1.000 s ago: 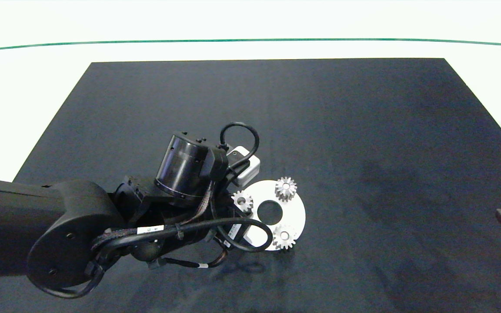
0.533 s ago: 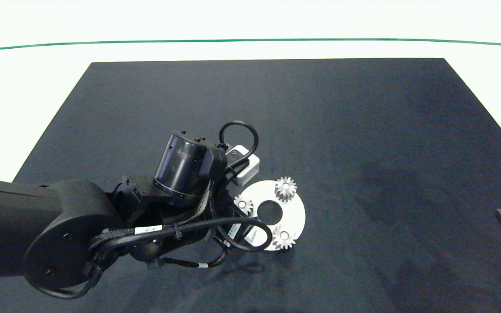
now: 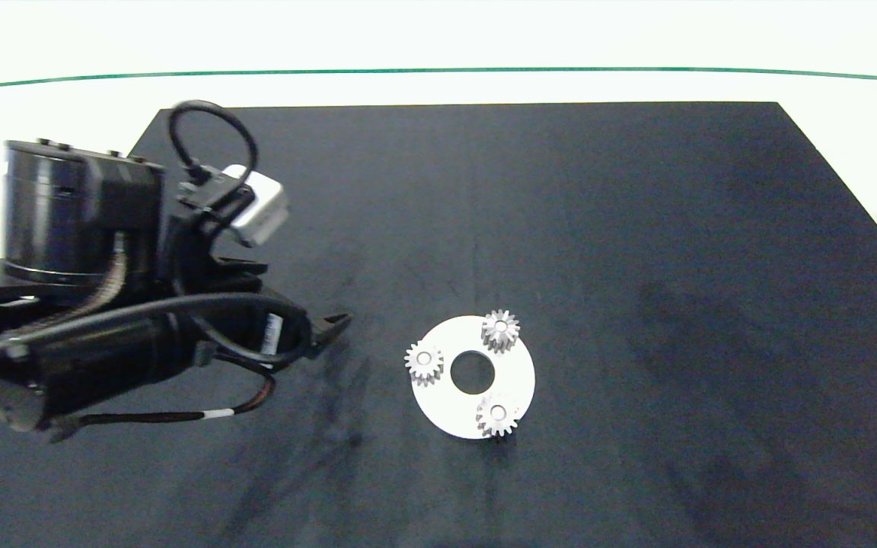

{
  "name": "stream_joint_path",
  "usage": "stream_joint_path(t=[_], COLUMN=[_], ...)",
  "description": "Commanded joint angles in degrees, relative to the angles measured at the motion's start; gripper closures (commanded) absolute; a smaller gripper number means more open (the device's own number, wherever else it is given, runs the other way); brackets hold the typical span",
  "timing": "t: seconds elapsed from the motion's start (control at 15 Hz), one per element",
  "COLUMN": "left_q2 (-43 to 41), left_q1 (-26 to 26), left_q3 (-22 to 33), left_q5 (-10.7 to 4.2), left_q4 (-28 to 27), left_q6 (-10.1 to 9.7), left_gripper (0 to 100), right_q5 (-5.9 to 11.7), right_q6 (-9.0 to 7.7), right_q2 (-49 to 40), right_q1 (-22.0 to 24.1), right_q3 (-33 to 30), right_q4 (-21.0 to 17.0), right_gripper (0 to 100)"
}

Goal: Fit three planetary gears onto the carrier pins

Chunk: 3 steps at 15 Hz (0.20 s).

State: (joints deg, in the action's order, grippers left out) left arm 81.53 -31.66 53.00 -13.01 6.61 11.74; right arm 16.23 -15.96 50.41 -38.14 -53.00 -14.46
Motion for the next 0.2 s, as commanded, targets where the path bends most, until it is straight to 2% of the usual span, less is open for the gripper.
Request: stream_joint_path(t=[0.07, 0.13, 0.2], left_q2=[-17.19, -21.50, -24.58], left_q1=[13.47, 14.34, 14.78], left_q3=[-6.42, -7.30, -7.92], left_q5=[-0.18, -0.09, -0.18], left_q4=[0.78, 0.42, -0.37], left_q6=[0.04, 0.30, 0.57], left_gripper=[0, 0, 0], right_q5=[3.46, 4.78, 5.22], right_q6=[0.14, -0.04, -0.21], right_q2=[-0.31, -0.93, -2.60], right_q1=[8.26, 11.95, 15.29], right_q3=[2.29, 5.10, 7.13], right_q4=[-0.13, -0.04, 0.13], right_gripper=[0, 0, 0])
